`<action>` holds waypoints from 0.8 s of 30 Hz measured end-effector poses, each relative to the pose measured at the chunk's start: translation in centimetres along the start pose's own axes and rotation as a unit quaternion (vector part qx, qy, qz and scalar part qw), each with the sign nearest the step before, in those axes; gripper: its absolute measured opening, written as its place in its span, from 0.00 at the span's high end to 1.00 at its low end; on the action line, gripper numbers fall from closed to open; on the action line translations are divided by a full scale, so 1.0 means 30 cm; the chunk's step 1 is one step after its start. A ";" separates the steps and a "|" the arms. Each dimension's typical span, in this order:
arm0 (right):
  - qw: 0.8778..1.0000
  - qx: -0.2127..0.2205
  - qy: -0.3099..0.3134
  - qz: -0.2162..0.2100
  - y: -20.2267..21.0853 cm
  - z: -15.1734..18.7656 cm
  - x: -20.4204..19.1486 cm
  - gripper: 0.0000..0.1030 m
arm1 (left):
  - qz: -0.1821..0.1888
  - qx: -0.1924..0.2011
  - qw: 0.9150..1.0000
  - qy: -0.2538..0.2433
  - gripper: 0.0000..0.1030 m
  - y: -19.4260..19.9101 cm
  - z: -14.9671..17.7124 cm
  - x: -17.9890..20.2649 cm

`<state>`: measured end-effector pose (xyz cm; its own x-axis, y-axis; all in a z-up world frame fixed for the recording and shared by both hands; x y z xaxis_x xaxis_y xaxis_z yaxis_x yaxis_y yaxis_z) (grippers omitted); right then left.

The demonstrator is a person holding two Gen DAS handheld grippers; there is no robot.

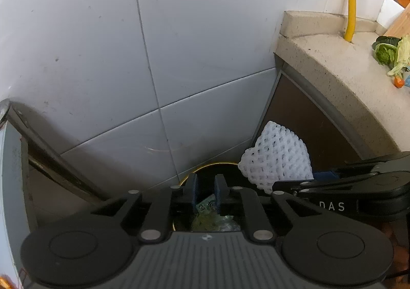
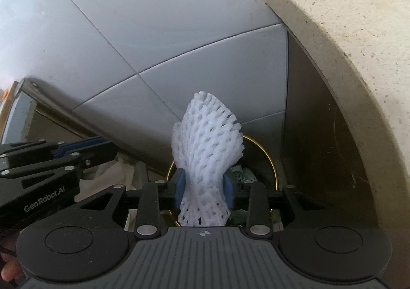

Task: Collect trash
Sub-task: 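Open the left and right tools over the bin to drop leaf and net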

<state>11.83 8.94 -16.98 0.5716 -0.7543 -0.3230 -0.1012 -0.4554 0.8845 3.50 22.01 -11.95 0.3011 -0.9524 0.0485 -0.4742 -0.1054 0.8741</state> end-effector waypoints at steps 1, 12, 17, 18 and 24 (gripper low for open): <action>1.000 -0.001 0.000 0.001 0.000 0.003 -0.006 0.60 | 0.000 0.001 1.000 0.000 0.91 -0.001 -0.002 0.000; 1.000 -0.002 0.006 0.003 -0.014 0.003 -0.022 0.47 | -0.003 0.009 1.000 0.002 0.90 0.012 0.001 -0.006; 1.000 0.004 0.005 0.006 -0.006 0.004 -0.023 0.47 | -0.001 0.012 1.000 0.004 0.89 0.018 0.001 -0.010; 1.000 0.005 0.005 0.007 -0.001 0.004 -0.021 0.47 | -0.001 0.013 1.000 0.003 0.89 0.019 0.000 -0.010; 1.000 0.014 0.001 0.013 0.031 0.019 -0.016 0.43 | 0.000 0.020 1.000 -0.001 0.85 0.030 -0.002 -0.006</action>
Point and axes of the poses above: each gripper's, at about its wrist camera, not at the fingertips, and y roughly against the way its jaws point, x to its right, z to its underside, the point moved 1 cm from there along -y, roughly the way its jaws point, and after that the axes turned 3 degrees about -x, right-handed, at the moved point
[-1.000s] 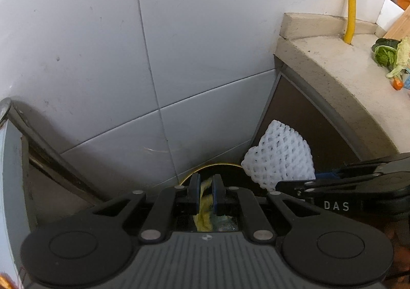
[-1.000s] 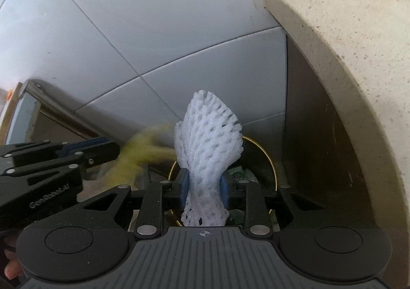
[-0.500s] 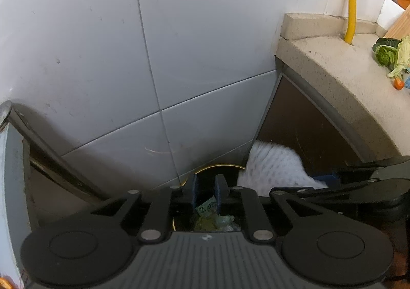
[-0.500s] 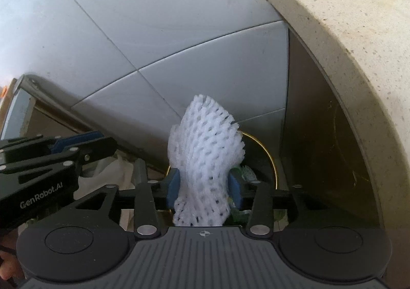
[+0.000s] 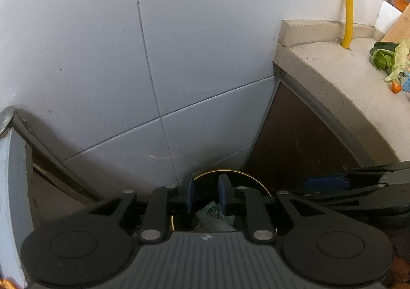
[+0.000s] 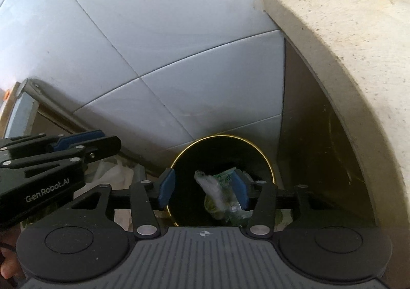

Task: Collect trash
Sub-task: 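Open the left and right tools over the bin to drop leaf and net, then raise both open tools from the bin up to the counter pile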

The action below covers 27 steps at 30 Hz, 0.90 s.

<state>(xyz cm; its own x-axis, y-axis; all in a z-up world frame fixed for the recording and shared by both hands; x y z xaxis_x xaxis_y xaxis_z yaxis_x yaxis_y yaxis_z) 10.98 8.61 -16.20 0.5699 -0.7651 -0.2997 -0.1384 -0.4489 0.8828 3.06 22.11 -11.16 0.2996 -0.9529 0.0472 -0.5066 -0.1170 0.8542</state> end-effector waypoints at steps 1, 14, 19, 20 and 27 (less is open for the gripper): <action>1.000 0.001 -0.001 0.001 0.005 0.002 0.000 0.43 | 0.000 0.001 1.000 0.000 0.85 0.003 -0.001 0.000; 0.999 0.026 -0.006 0.032 0.114 0.036 0.000 0.34 | 0.007 0.025 0.999 -0.021 0.80 0.038 0.000 0.027; 0.998 0.033 -0.011 0.047 0.155 0.058 0.003 0.31 | 0.007 0.029 0.998 -0.050 0.78 0.045 0.010 0.060; 0.998 0.034 -0.014 0.050 0.161 0.062 0.001 0.30 | 0.008 0.030 0.998 -0.058 0.78 0.047 0.014 0.068; 0.996 0.049 -0.044 0.061 0.267 0.124 0.026 0.26 | 0.025 0.041 0.993 -0.107 0.77 0.073 0.031 0.123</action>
Point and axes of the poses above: each gripper's, at about its wrist camera, not at the fingertips, and y roughly against the way its jaws point, x to its right, z to its underside, the point moved 1 cm from there along -y, roughly the way its jaws point, and after that the axes turned 3 degrees about -x, right-handed, at the moved point
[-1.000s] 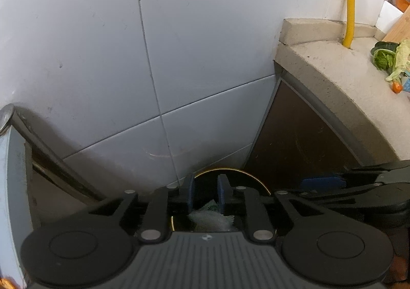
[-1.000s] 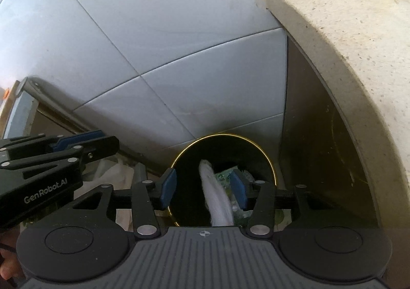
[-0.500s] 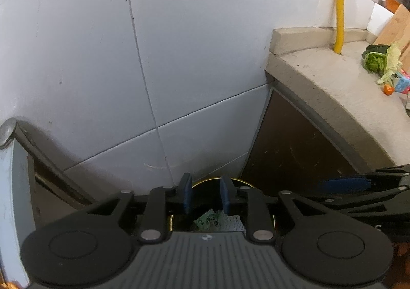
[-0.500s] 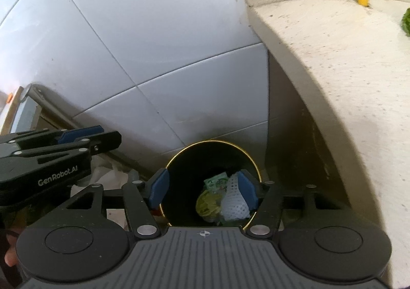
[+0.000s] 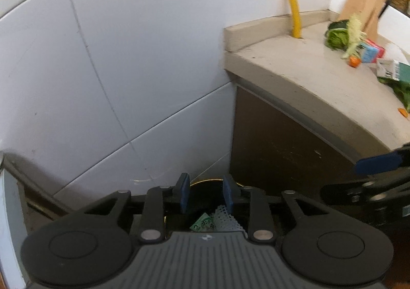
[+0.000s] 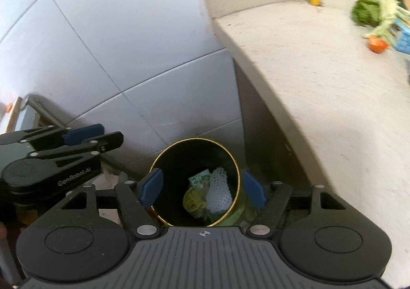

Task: Collect trash
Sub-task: 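Raise both open tools from the bin up to the counter pile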

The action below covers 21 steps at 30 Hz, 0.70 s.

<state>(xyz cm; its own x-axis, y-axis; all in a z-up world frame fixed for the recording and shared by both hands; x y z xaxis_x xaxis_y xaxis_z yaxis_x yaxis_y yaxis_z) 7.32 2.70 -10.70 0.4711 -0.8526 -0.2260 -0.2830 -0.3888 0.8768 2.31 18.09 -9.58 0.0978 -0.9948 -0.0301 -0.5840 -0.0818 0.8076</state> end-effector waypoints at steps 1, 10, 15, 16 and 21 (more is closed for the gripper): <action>1.000 0.002 -0.003 0.001 0.018 0.006 0.007 0.24 | 0.000 0.001 1.000 -0.002 0.77 0.001 0.000 0.002; 0.998 0.056 -0.008 0.012 0.195 0.051 0.091 0.17 | 0.008 0.009 1.000 0.002 0.70 0.013 0.009 0.002; 0.996 0.081 -0.013 0.039 0.272 0.068 0.179 0.17 | 0.012 0.004 1.000 -0.012 0.65 0.009 0.014 0.026; 0.996 0.083 -0.021 0.040 0.284 0.069 0.199 0.17 | 0.015 0.005 1.000 -0.014 0.64 0.011 0.015 0.031; 0.993 0.097 -0.050 0.043 0.340 0.081 0.298 0.17 | 0.027 0.015 1.000 -0.003 0.59 0.034 0.012 0.047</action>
Point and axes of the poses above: each gripper's, at about its wrist camera, not at the fingertips, and y roughly against the way its jaws point, x to its right, z to its underside, the point moved 1 cm from there along -y, roughly the way its jaws point, and after that the axes turned 3 degrees about -x, right-handed, at the moved point
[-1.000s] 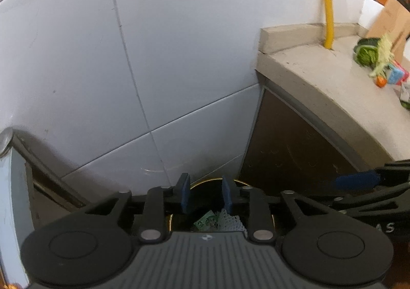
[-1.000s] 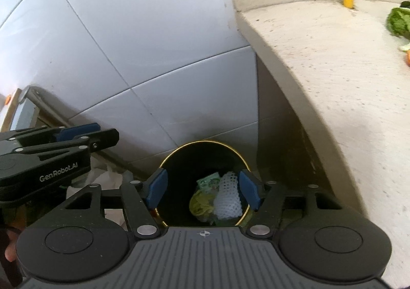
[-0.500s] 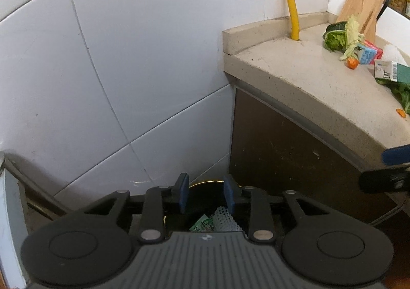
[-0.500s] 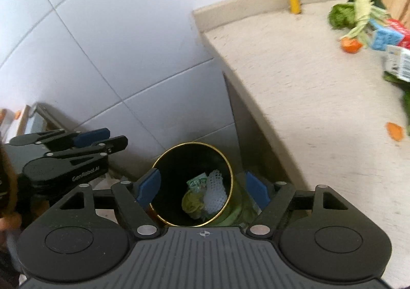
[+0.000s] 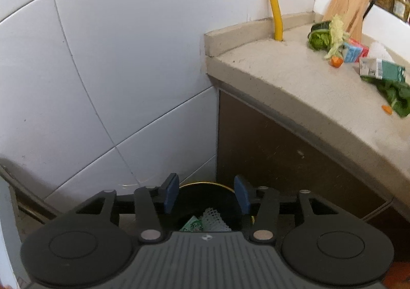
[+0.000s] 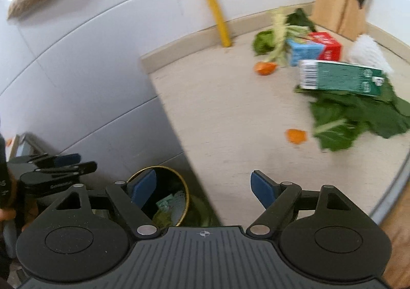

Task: Collect trash
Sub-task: 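Raise both open tools from the bin up to the counter pile, then grasp the green-and-white SATINE milk carton with the left tool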

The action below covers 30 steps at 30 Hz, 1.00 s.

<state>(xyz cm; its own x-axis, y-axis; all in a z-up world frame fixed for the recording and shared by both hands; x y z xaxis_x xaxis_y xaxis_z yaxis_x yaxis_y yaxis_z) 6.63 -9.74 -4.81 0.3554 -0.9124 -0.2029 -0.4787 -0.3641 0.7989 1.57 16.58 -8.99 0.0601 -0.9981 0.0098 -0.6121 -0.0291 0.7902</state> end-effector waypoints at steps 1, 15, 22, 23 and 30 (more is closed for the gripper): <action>1.000 0.002 -0.002 0.003 0.007 -0.002 0.017 0.17 | 0.011 0.002 1.000 0.008 0.58 0.009 -0.003 0.003; 0.997 0.051 -0.053 0.036 0.122 -0.096 0.294 0.16 | 0.130 0.053 0.990 -0.024 0.49 0.054 -0.208 0.299; 0.993 0.071 -0.055 0.077 0.152 -0.146 0.453 0.14 | 0.185 0.060 0.978 -0.073 0.48 0.005 -0.353 0.500; 0.993 0.071 -0.051 0.084 0.153 -0.152 0.470 0.14 | 0.193 0.060 0.976 -0.079 0.48 -0.005 -0.373 0.528; 0.990 0.074 -0.057 0.104 0.143 -0.188 0.600 0.13 | 0.231 0.055 0.963 -0.125 0.47 -0.074 -0.480 0.698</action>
<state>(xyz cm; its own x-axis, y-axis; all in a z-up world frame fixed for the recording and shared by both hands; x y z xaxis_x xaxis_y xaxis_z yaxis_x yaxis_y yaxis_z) 15.51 -26.68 -1.84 0.1468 -0.9828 -0.1122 -0.6480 -0.1812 0.7398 15.54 -3.49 -1.72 -0.4219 -0.8870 0.1874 -0.6083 0.4303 0.6669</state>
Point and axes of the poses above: each gripper's, at about its wrist camera, not at the fingertips, and y roughly against the way its jaws point, x to its right, z to its underside, the point moved 1 cm from there along -y, roughly the way its jaws point, and after that the axes turned 3 degrees about -x, right-handed, at the moved point
